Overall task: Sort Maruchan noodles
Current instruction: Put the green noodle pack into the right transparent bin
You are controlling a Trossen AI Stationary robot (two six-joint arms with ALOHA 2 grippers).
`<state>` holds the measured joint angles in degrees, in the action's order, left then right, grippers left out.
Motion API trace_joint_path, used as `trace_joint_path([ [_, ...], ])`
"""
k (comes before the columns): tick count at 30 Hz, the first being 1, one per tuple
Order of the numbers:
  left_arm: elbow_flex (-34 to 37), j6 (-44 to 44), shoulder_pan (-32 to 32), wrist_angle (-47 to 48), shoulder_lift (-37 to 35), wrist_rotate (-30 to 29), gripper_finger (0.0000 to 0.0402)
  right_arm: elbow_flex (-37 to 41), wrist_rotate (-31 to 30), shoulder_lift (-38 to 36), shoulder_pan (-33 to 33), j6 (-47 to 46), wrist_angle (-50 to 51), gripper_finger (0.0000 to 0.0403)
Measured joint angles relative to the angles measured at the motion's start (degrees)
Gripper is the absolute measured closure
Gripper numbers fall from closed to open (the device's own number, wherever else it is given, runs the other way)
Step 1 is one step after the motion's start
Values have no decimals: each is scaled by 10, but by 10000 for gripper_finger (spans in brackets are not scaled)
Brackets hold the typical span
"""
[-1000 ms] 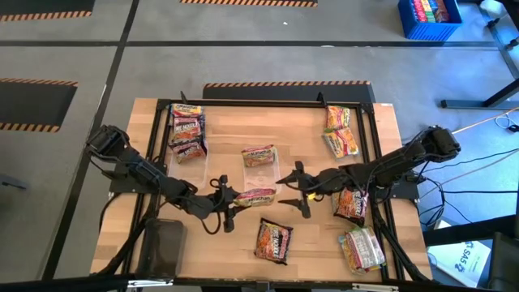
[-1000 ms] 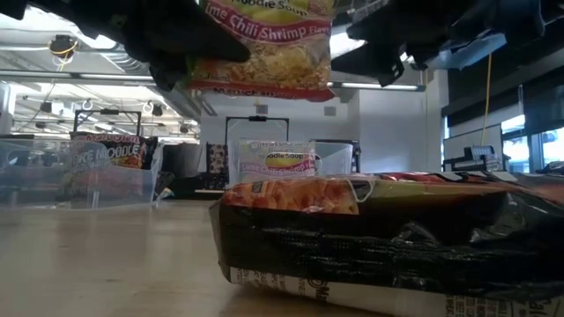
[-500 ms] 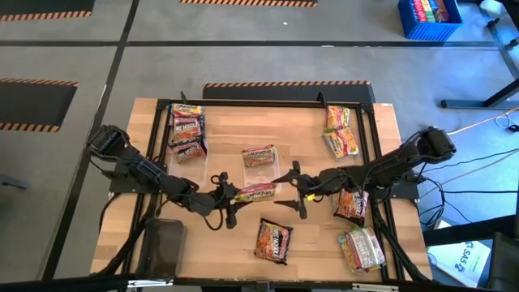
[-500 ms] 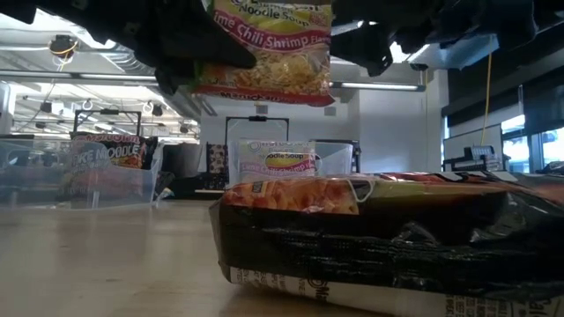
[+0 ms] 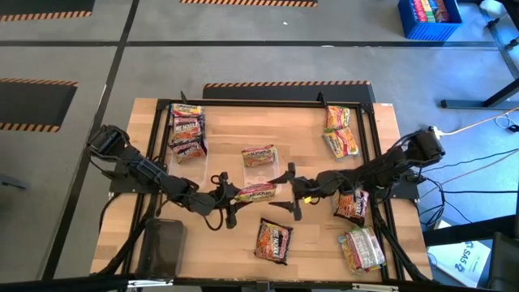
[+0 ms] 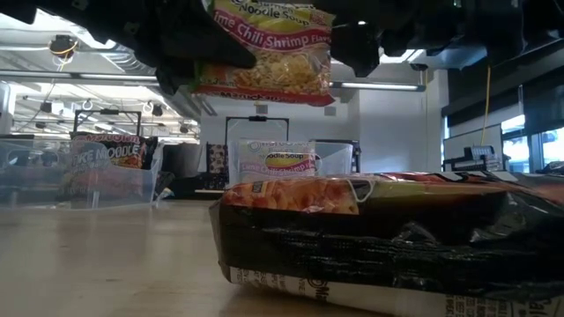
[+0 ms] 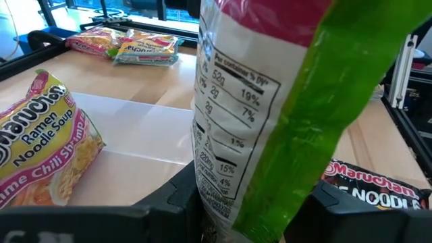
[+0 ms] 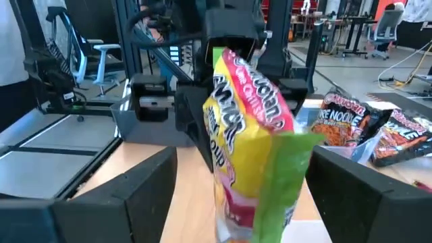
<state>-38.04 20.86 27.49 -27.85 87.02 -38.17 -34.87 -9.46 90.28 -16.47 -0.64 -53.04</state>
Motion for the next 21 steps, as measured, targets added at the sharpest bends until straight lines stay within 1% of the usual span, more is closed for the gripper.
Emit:
trace_joint_path([
  [4,0,-11,0,-1,0,6,267,-12,-2,23,4,0,1,107],
  [10,0,-33,-4,-6,0,22,266,-65,6,64,5,26,1,107],
  [13,0,-34,-9,-6,0,29,266,-82,6,72,5,33,7,117],
  [16,0,-37,-9,-6,0,30,266,-84,6,74,5,40,11,148],
  [21,0,-42,-9,-6,0,32,266,-84,10,75,9,43,22,232],
])
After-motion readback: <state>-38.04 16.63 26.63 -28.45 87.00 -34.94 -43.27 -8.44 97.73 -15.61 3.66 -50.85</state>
